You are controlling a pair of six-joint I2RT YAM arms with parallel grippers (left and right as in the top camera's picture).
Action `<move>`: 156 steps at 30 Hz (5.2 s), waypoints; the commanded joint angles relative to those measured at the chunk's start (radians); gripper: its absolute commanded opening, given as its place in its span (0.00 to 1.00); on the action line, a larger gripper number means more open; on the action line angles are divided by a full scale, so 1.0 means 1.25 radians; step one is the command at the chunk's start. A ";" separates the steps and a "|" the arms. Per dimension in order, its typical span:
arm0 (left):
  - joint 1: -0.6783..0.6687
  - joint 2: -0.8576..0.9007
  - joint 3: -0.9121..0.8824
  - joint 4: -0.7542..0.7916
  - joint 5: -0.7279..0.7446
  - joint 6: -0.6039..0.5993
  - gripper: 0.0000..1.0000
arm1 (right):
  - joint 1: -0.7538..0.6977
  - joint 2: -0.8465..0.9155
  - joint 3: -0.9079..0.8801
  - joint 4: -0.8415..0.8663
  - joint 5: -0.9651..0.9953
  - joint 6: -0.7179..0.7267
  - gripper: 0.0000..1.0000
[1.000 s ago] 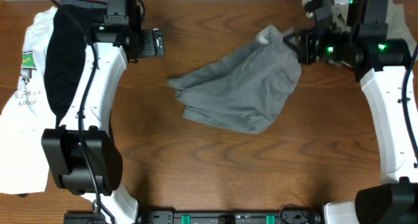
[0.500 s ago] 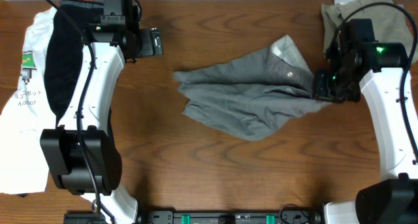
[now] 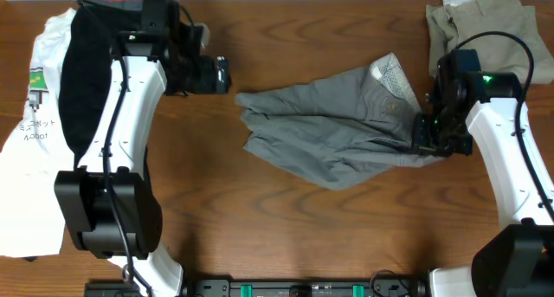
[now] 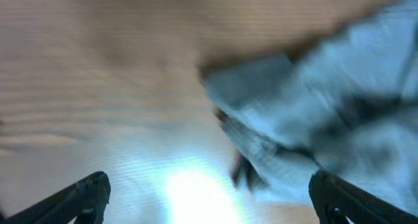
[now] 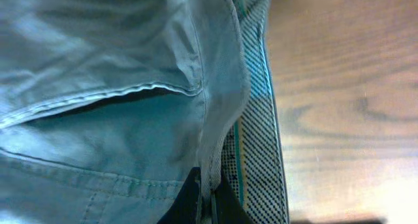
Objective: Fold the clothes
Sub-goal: 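Grasp the left side of the shorts with the left gripper, then lift the shorts with both grippers and stretch them apart, then lower the stretched shorts flat onto the table with both grippers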
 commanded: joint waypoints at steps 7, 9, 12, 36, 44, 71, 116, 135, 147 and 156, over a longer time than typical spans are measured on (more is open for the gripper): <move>-0.057 0.018 -0.068 -0.102 0.077 0.042 0.97 | -0.008 -0.016 0.003 0.039 -0.021 -0.009 0.01; -0.067 0.018 -0.117 -0.071 0.085 0.012 0.95 | -0.008 -0.016 0.003 0.040 -0.021 -0.009 0.01; -0.077 0.018 -0.192 0.021 0.089 -0.042 0.91 | -0.008 -0.016 0.003 0.041 -0.022 -0.009 0.01; -0.183 0.041 -0.261 0.287 0.111 -0.101 0.19 | -0.008 -0.016 0.002 0.059 -0.020 -0.024 0.01; -0.161 0.013 -0.219 0.243 0.077 -0.109 0.06 | -0.007 -0.016 0.002 0.099 -0.022 -0.024 0.01; -0.083 -0.361 0.158 0.208 -0.222 -0.096 0.06 | -0.034 -0.017 0.569 0.175 -0.165 -0.185 0.01; -0.029 0.014 0.287 0.155 -0.169 0.045 0.06 | -0.050 0.301 0.573 0.393 -0.037 -0.204 0.01; -0.091 0.060 0.287 -0.261 -0.130 0.020 0.06 | -0.052 0.312 0.573 -0.011 -0.317 -0.260 0.10; -0.095 0.060 0.270 -0.399 -0.128 -0.019 0.36 | -0.048 0.312 0.573 -0.240 -0.324 -0.296 0.27; -0.100 0.060 0.171 -0.289 -0.127 -0.020 0.45 | -0.015 0.312 0.573 -0.214 -0.293 -0.285 0.25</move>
